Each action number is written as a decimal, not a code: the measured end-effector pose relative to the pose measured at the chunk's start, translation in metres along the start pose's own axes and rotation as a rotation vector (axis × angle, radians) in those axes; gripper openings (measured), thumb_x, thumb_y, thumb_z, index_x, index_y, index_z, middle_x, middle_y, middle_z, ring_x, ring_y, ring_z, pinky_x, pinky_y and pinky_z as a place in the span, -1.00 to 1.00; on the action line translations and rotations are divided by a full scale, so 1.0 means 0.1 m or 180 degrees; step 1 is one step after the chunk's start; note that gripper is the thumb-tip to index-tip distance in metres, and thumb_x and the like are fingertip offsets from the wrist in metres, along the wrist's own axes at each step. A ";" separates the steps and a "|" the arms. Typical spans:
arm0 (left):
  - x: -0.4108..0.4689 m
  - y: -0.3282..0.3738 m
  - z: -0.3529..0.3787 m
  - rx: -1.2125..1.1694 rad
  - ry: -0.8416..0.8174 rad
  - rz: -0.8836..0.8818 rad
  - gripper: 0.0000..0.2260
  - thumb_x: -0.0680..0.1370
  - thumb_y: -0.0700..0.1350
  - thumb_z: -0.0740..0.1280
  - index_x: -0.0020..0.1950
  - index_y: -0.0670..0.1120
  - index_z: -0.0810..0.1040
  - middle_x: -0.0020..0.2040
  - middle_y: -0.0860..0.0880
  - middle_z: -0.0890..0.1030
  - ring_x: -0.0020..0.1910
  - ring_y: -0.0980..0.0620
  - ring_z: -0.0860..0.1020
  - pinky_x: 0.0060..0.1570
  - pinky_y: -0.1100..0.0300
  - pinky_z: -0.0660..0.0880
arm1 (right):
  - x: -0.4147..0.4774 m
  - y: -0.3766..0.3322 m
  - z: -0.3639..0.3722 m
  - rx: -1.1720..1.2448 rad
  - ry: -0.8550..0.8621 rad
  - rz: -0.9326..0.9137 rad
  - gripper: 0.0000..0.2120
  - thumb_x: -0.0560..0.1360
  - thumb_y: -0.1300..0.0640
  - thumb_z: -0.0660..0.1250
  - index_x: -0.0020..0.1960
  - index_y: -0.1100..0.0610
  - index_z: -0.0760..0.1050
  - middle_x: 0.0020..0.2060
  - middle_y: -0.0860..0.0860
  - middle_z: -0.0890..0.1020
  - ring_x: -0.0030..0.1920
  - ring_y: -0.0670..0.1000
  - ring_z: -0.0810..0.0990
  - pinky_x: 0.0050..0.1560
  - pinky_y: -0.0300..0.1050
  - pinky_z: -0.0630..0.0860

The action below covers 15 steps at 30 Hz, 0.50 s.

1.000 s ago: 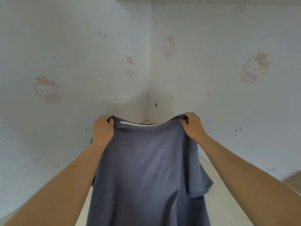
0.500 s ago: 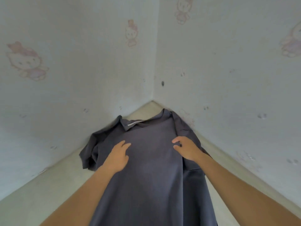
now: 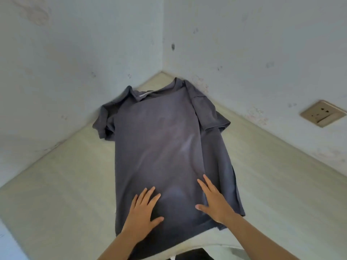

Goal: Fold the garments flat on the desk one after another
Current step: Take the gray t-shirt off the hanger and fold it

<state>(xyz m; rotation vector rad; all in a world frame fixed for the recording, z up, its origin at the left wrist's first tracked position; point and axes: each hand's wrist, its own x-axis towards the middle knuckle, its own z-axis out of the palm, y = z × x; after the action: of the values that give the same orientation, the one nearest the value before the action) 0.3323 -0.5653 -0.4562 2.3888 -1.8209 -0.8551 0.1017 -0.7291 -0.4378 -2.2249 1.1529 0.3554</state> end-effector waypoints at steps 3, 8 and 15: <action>-0.32 0.00 0.23 0.0180 -0.0239 0.0124 -0.18 0.36 0.47 0.12 0.54 0.22 -0.04 0.56 0.15 -0.17 0.55 -0.06 -0.21 0.43 -0.12 -0.29 | -0.29 0.11 0.21 -0.0064 0.0225 0.0062 -0.03 0.42 -0.08 0.46 0.56 -0.08 -0.15 0.55 -0.10 -0.21 0.53 0.05 0.10 0.41 -0.04 0.34; -0.64 -0.10 0.47 0.0372 -0.0298 -0.0209 -0.23 0.30 0.53 0.10 0.45 0.23 0.24 0.53 0.06 0.23 0.49 -0.19 0.18 0.31 -0.31 0.15 | -0.58 0.41 0.35 0.0180 0.0619 0.0435 0.00 0.40 -0.07 0.49 0.56 -0.02 -0.13 0.54 -0.03 0.09 0.52 0.05 0.16 0.42 0.01 0.31; -0.90 -0.14 0.51 0.0050 0.0247 -0.0554 -0.49 0.57 0.25 0.12 0.50 0.13 0.26 0.54 0.08 0.01 0.54 -0.17 0.09 0.45 -0.17 0.14 | -0.71 0.88 0.12 -0.0590 0.0751 0.0863 -0.35 0.53 -0.15 0.28 0.52 -0.02 0.11 0.48 -0.02 0.20 0.46 0.06 0.21 0.31 0.07 0.36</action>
<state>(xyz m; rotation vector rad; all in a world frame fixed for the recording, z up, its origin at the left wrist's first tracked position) 0.3075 -0.4652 -0.4671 2.5812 -1.6182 -0.7502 -0.0103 -0.7145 -0.4471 -2.3183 1.6143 0.3261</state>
